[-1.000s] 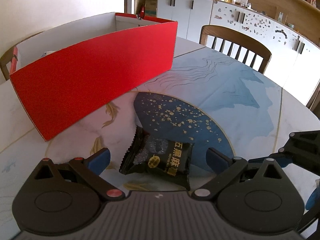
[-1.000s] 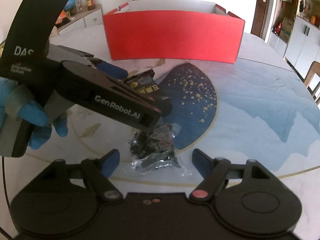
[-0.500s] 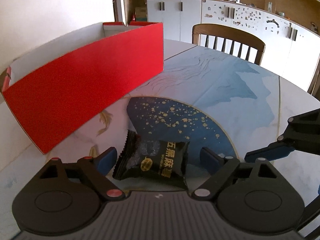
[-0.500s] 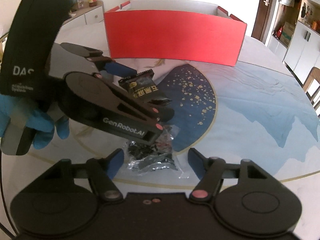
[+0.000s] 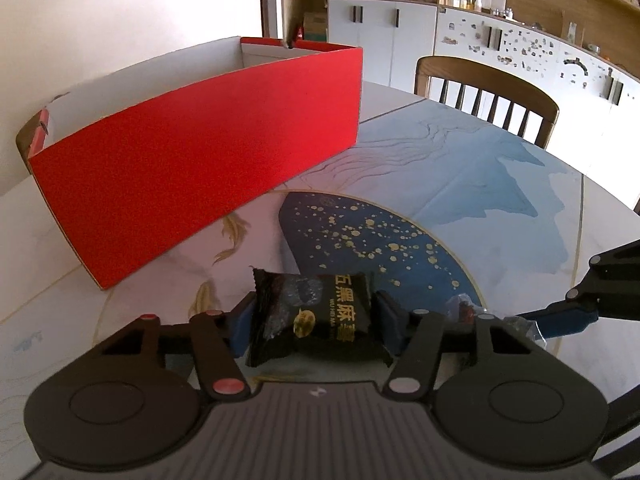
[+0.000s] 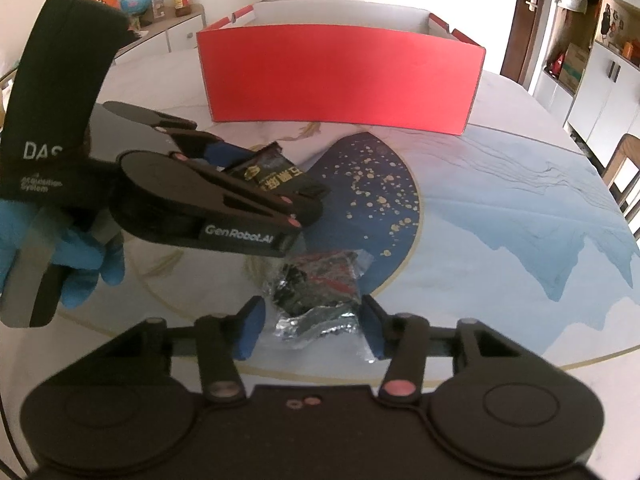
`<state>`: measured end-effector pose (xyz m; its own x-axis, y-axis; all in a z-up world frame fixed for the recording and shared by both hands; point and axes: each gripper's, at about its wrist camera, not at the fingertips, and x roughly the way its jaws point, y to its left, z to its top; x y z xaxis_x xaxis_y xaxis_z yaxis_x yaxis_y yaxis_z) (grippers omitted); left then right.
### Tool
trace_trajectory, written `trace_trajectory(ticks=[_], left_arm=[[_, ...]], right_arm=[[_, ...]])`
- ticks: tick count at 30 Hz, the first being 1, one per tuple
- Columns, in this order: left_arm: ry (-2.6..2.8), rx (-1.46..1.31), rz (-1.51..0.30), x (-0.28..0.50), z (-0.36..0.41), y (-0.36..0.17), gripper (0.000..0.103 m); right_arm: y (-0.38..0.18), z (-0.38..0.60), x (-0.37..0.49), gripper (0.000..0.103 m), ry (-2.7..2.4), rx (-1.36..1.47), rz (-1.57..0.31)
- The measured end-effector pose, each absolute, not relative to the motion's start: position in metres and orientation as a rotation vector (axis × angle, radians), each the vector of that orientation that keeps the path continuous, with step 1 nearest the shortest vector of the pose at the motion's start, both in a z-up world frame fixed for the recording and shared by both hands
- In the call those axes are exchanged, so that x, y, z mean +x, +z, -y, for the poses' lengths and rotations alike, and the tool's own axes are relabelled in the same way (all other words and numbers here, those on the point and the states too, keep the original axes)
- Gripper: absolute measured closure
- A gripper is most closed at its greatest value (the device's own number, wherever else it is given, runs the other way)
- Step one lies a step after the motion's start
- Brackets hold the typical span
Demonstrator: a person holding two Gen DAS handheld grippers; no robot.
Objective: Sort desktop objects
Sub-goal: 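Grasp the black snack packet with the left gripper while the right grasps the clear bag of dark pieces, then carry the black packet and clear bag with both grippers over the red shoebox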
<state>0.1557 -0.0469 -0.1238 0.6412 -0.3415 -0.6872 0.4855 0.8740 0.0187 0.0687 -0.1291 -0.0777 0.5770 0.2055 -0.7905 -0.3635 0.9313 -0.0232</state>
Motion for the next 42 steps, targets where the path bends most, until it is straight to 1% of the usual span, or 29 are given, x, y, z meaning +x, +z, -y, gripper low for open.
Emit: trace_trajectory(ticks=[3,12,29,42], left_arm=[[-0.464,0.212,-0.743,0.157,0.048,-0.122,0.045],[-0.419,0.170,-0.768,0.161,0.050,-0.117,0.046],[-0.359,0.135,-0.770,0.155,0.057,-0.091,0.046],[-0.298,0.078,-0.763,0.145,0.063,-0.045,0.046]], right_arm=[[-0.077,0.131,0.070,0.059,0.345,-0.201,-0.900],[-0.073,0.147,0.077,0.065,0.340,-0.184,-0.897],[-0.055,0.169,0.085,0.066,0.374,-0.185,-0.853],[-0.016,0.188,0.094,0.066,0.427,-0.151,-0.811]])
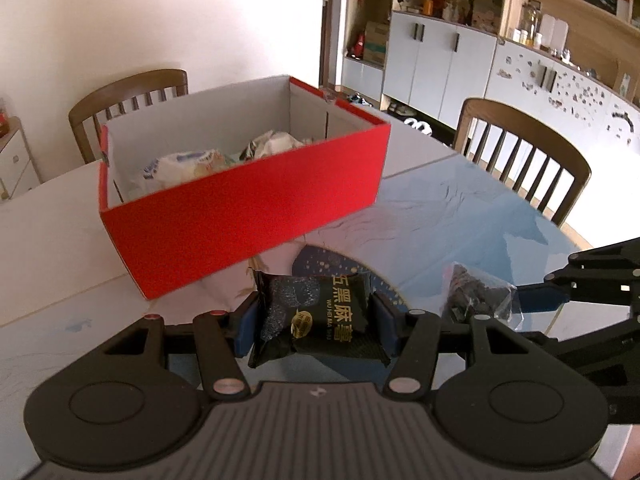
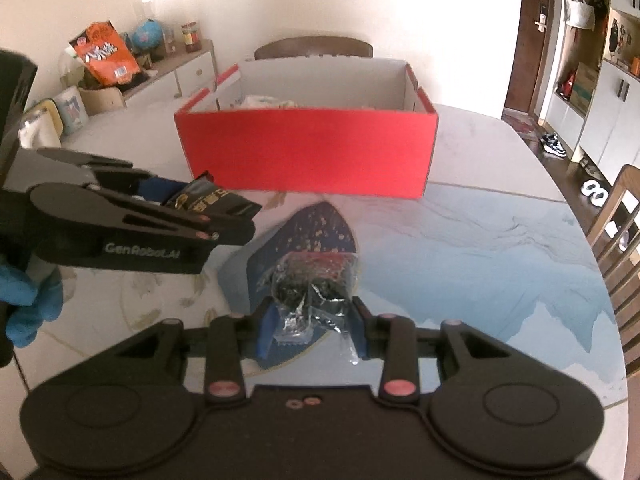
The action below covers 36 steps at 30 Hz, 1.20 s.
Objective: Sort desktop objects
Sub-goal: 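Carry the black packet and clear bag with both grippers over the red shoebox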
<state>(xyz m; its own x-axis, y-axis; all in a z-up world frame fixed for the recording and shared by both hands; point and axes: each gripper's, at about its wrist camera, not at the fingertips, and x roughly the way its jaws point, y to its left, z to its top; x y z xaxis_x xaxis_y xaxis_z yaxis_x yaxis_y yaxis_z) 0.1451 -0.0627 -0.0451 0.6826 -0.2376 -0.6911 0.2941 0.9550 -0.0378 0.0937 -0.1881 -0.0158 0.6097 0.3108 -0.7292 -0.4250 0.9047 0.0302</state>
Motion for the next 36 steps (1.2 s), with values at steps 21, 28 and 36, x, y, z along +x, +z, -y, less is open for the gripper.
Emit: trace_trajectory(ticks=[21,28,36], left_arm=[[-0.205,0.000,-0.763,0.151,0.073,0.029,0.045],[-0.208,0.010,-0.766,0.162,0.073,0.045,0.045],[-0.177,-0.027,-0.783,0.191,0.063,0.060,0.045]], right_arm=[[0.063,0.202,0.129,0.066,0.534,-0.167,-0.738],[0.078,0.196,0.147,0.066,0.542,-0.173,-0.724],[0.090,0.186,0.175,0.066,0.523,-0.171,-0.722]])
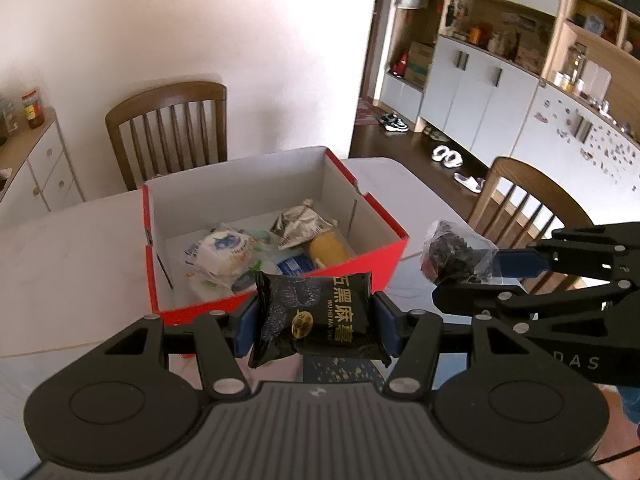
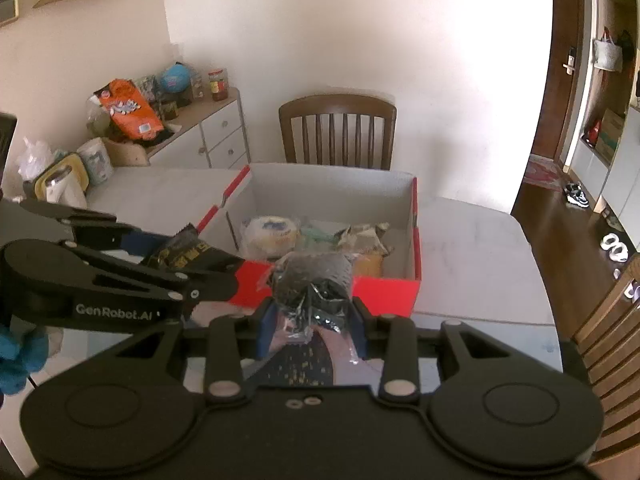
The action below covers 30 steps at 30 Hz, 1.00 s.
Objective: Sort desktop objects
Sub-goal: 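Carry the black packet and clear bag with both grippers over the red shoebox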
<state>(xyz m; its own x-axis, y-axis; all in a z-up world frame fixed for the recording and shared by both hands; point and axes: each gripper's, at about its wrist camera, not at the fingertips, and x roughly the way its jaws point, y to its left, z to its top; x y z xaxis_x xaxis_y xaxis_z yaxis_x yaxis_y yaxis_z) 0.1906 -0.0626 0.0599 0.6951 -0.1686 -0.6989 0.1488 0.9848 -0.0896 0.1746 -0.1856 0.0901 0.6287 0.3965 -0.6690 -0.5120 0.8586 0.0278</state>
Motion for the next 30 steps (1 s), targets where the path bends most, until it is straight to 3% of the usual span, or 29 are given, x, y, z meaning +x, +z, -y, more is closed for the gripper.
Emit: trace_trajectory(ticks=[30], left_arm=[[-0.130,-0.024,-0.813,0.305,0.009,0.074,0.045]], right_arm=[[0.089,0.145,0.270,0.066,0.457,-0.190,-0.771]])
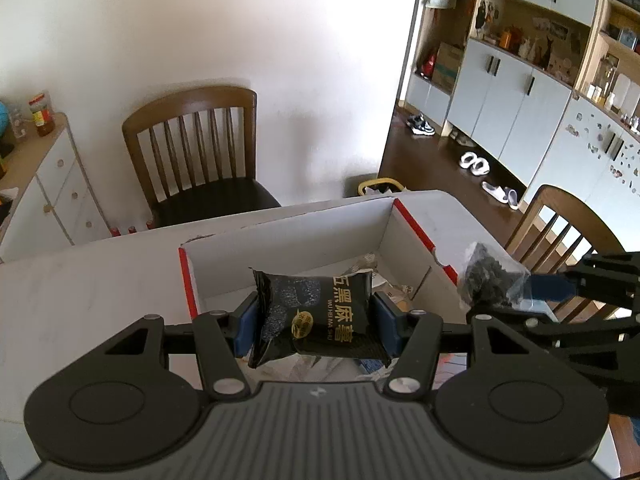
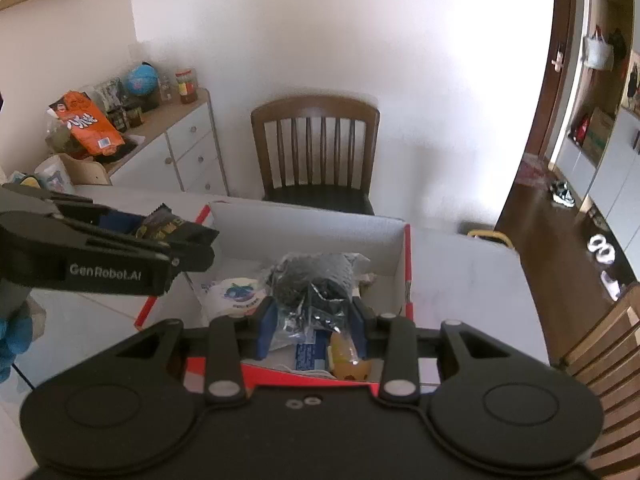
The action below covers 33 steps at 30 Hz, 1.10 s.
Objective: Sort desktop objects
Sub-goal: 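Carry the black packet and clear bag with both grippers over the red shoebox, then lower both packets into the box and open both grippers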
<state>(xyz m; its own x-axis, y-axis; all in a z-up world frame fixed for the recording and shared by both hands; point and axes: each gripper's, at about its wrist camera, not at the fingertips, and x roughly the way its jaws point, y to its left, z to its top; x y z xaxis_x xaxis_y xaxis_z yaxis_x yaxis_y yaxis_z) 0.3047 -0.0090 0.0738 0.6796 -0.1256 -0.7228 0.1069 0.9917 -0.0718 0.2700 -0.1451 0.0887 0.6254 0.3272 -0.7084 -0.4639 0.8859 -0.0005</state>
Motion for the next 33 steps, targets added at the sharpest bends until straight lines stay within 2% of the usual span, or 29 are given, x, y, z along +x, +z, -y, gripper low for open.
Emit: trace_trajectory(ticks=[10,33], left_arm=[[-0.144,-0.010,-0.899,0.361,-0.002,0.037,0.045],[-0.167,0.057,-1.021,0.436,0.016,-0.028,0.045]], right_arm=[[0.054,0.132,0.298,0.066,0.432,-0.207,-0.863],[-0.011,0.111,0.339,0.066,0.475,-0.230,-1.013]])
